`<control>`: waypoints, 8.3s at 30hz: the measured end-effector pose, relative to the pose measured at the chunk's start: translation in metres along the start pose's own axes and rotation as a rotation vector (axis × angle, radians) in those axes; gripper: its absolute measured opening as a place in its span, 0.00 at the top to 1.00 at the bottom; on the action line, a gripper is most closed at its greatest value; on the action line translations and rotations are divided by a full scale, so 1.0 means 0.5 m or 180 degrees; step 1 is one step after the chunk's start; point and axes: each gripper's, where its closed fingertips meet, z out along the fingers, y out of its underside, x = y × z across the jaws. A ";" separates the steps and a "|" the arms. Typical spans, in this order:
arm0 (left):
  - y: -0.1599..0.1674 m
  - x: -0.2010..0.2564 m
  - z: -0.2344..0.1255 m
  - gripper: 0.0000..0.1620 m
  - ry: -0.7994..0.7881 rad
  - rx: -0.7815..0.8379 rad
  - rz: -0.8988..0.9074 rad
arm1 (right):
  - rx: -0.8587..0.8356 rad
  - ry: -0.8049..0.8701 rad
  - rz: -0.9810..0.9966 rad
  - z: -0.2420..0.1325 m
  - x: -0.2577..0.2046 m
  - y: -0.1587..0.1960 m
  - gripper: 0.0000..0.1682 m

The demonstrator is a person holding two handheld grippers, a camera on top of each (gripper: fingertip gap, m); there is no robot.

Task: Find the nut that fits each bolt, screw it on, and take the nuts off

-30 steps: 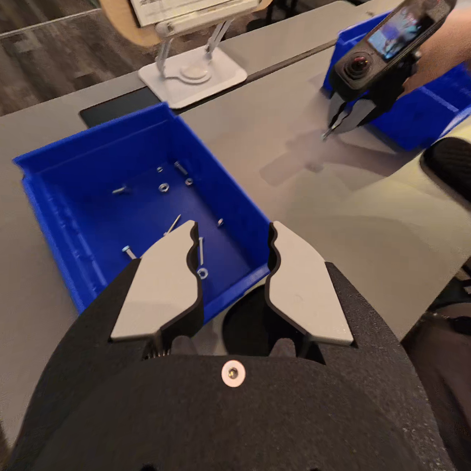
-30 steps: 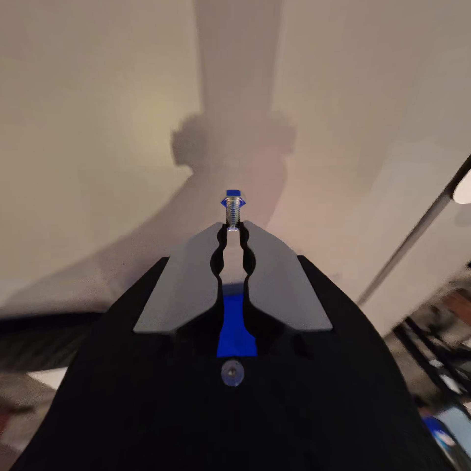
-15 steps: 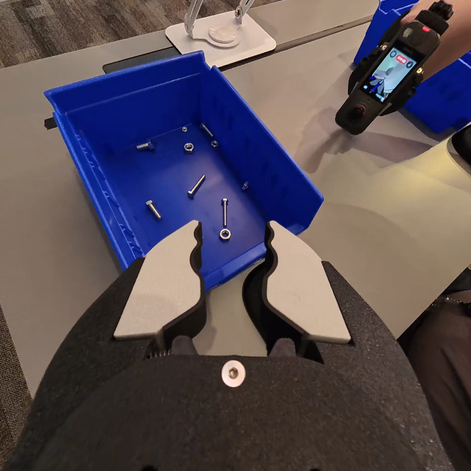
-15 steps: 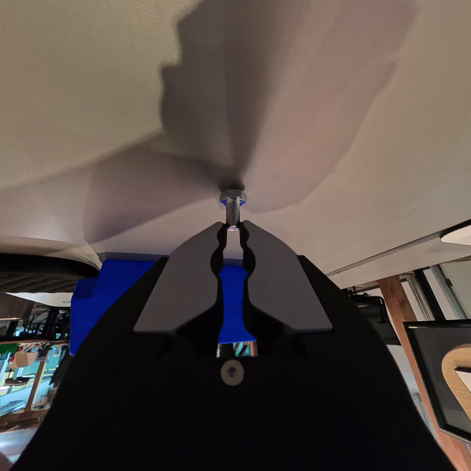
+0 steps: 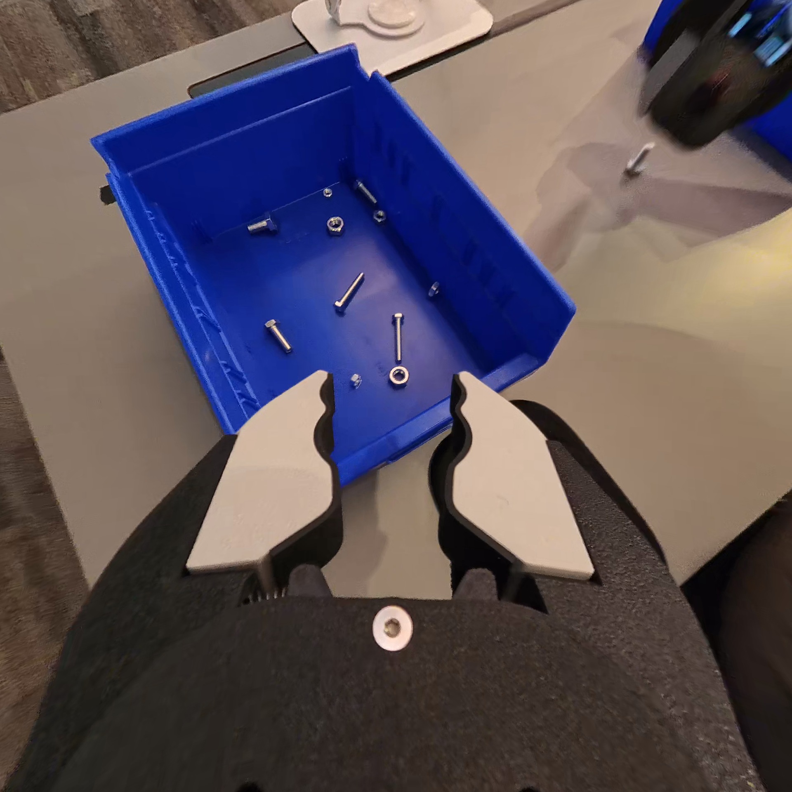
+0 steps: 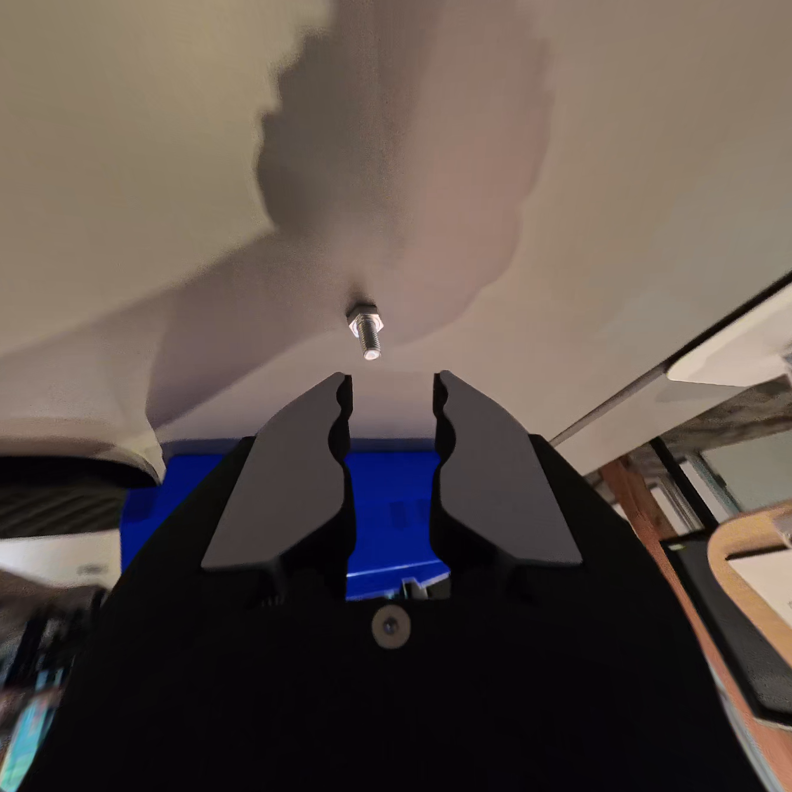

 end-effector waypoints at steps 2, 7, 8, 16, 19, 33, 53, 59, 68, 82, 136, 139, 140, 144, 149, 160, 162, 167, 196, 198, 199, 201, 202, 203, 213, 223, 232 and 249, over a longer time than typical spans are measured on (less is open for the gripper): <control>0.006 0.001 0.011 0.69 -0.0058 -0.0152 0.0129 | 0.0537 0.0120 0.0194 -0.043 -0.002 -0.009 0.77; 0.034 -0.013 0.070 0.76 -0.0244 -0.0820 0.0407 | 0.2318 0.0511 0.0895 -0.184 -0.010 -0.002 0.78; 0.042 -0.018 0.085 0.75 -0.0272 -0.0976 0.0491 | 0.2635 0.0588 0.1006 -0.210 -0.015 0.007 0.78; 0.075 -0.005 0.178 0.82 0.0220 -0.1678 0.0961 | 0.4115 0.0834 0.1291 -0.315 -0.066 0.087 0.81; 0.105 0.001 0.200 0.82 0.0352 -0.2050 0.0922 | 0.4201 0.0909 0.1374 -0.320 -0.060 0.110 0.81; 0.142 0.009 0.250 0.79 0.0291 -0.2767 0.0669 | 0.4197 0.0807 0.1395 -0.290 -0.050 0.108 0.81; 0.129 -0.028 0.227 0.89 0.0058 -0.2868 0.0997 | 0.4257 0.0854 0.1496 -0.287 -0.048 0.140 0.81; -0.095 0.039 0.158 0.89 0.0164 -0.1897 0.1002 | 0.4376 0.0840 0.1604 -0.287 -0.035 0.155 0.81; -0.257 0.412 0.296 0.89 0.1153 -0.0672 0.1730 | 0.4526 0.0854 0.1522 -0.290 -0.055 0.173 0.81; -0.358 0.518 0.217 0.90 0.3651 0.0216 -0.0841 | 0.4728 0.2681 0.0424 -0.410 -0.067 0.029 0.79; -0.204 0.535 0.526 0.76 0.1116 0.0192 0.1092 | 0.4972 0.2076 0.1295 -0.410 -0.087 0.266 0.89; -0.197 0.532 0.579 0.78 0.0942 0.0046 0.1191 | 0.4984 0.2114 0.1275 -0.415 -0.090 0.270 0.89; -0.194 0.533 0.589 0.78 0.0962 -0.0001 0.1157 | 0.4983 0.2119 0.1265 -0.416 -0.091 0.269 0.89; -0.191 0.540 0.612 0.83 0.1083 -0.0041 0.1003 | 0.4980 0.2133 0.1245 -0.416 -0.091 0.269 0.89; -0.182 0.541 0.625 0.94 0.1179 -0.0077 0.0931 | 0.5043 0.2146 0.1247 -0.420 -0.092 0.275 0.89; -0.107 0.449 0.537 0.94 0.0853 -0.0363 0.0826 | 0.4343 0.1188 0.1581 -0.309 -0.049 0.194 0.89; -0.087 0.432 0.506 0.94 0.0754 -0.0372 0.0792 | 0.3840 0.0619 0.1804 -0.243 -0.041 0.146 0.89; -0.059 0.422 0.432 0.94 0.0712 -0.0301 0.0661 | 0.2746 -0.0342 0.2172 -0.070 -0.034 0.033 0.89; -0.115 0.388 0.332 0.94 0.0898 -0.0120 0.0758 | 0.1640 -0.0708 0.2312 0.083 -0.033 -0.005 0.89; -0.115 0.391 0.337 0.94 0.0925 -0.0128 0.0746 | 0.1642 -0.0708 0.2307 0.084 -0.033 -0.006 0.89; -0.115 0.393 0.339 0.94 0.0937 -0.0121 0.0744 | 0.1650 -0.0707 0.2309 0.084 -0.033 -0.006 0.89; -0.118 0.397 0.341 0.94 0.0956 -0.0099 0.0754 | 0.1677 -0.0683 0.2329 0.084 -0.030 -0.007 0.88; -0.119 0.398 0.344 0.94 0.0959 -0.0090 0.0758 | 0.1694 -0.0673 0.2346 0.083 -0.028 -0.007 0.87; -0.119 0.399 0.348 0.94 0.0970 -0.0075 0.0751 | 0.1713 -0.0667 0.2369 0.082 -0.027 -0.007 0.85; -0.116 0.464 0.461 0.94 0.1132 -0.0082 0.0844 | 0.2129 -0.0457 0.2467 -0.007 -0.024 0.024 0.77; -0.098 0.509 0.501 0.94 0.1442 -0.0197 0.1235 | 0.2445 -0.0517 0.2576 -0.029 -0.032 0.085 0.80; -0.077 0.507 0.514 0.94 0.1508 -0.0273 0.1221 | 0.2425 -0.0557 0.2442 -0.022 -0.037 0.067 0.81; -0.095 0.468 0.366 0.66 0.1037 0.0095 0.1345 | 0.3137 -0.0270 0.1016 -0.090 -0.082 -0.106 0.90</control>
